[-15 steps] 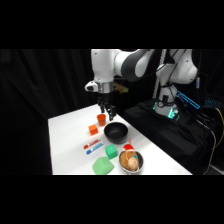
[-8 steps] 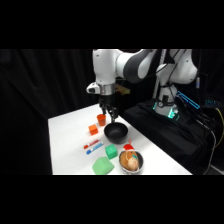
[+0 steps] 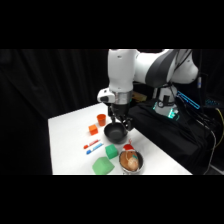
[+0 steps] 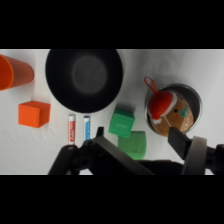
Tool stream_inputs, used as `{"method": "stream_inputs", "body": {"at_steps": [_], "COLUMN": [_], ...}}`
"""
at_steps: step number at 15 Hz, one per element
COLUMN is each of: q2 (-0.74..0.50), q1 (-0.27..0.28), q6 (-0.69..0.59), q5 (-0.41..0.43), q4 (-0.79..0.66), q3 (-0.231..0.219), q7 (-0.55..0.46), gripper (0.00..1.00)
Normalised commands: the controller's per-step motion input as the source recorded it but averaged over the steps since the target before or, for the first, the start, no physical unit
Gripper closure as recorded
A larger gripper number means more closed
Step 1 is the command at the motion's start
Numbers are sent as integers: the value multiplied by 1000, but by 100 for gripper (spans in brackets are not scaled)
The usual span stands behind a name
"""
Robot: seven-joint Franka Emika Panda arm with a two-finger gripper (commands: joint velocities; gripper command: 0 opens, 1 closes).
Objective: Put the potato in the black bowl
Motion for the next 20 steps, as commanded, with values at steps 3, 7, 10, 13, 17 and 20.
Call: {"method": "stream_inputs", "body": {"at_steps": [3,7,10,13,17,20], "q2": [166,164,186,198,126,129], "q1": [90,54,73,87,74,69], "q6": [230,331,376,302,245,218], "q5": [2,61,33,14,47,64], "q4": [46,3,-48,-58,-47,6], "q3": [70,32,15,-7,-14,-17], "q7": [135,102,113,116,61,13], "gripper": [0,0,0,0,0,0]}}
